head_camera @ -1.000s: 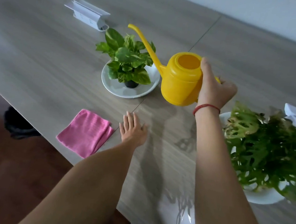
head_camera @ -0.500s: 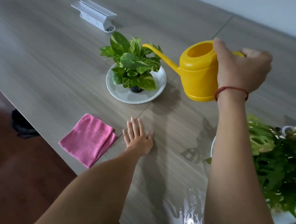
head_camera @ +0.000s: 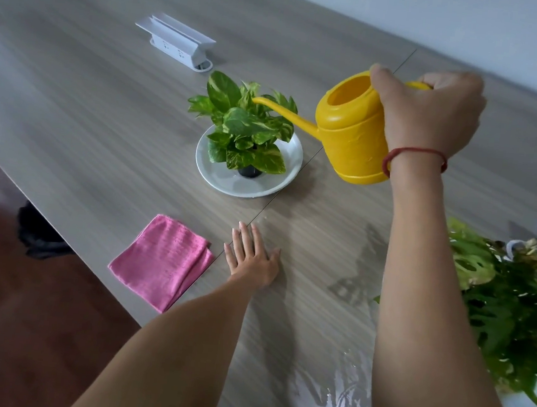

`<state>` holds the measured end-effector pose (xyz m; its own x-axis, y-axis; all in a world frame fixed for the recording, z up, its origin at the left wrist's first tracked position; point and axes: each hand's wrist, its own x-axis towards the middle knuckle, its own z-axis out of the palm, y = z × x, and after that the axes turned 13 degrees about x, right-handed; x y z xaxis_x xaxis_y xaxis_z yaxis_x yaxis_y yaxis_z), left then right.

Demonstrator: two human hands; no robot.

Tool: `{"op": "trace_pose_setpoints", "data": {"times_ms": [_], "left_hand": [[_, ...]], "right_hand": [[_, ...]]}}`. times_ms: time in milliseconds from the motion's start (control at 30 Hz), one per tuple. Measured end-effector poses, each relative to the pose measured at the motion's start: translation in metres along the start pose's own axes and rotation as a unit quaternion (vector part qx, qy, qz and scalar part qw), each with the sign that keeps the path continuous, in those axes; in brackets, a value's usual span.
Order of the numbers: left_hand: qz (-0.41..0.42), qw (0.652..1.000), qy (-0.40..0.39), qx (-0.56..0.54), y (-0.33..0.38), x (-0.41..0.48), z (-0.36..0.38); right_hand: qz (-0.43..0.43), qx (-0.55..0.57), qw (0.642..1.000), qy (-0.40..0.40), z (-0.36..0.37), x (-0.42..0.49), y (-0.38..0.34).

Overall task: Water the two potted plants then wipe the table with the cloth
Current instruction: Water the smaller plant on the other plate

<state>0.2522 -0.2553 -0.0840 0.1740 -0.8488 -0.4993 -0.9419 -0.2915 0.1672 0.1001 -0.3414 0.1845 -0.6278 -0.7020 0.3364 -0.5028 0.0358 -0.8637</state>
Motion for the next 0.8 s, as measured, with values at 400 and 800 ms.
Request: {"op": "trace_pose_setpoints", "data": {"times_ms": [400, 800], "left_hand": [[0.010, 1.000, -0.017, 0.002, 0.001, 0.001, -0.003], [0.000, 1.000, -0.010, 0.005, 0.001, 0.002, -0.002]], "right_hand": [[0.020, 0.012, 0.999, 0.031, -0.005, 0.006, 0.003], [0.022, 0.022, 0.999, 0.009, 0.000, 0.005, -0.003]]}}
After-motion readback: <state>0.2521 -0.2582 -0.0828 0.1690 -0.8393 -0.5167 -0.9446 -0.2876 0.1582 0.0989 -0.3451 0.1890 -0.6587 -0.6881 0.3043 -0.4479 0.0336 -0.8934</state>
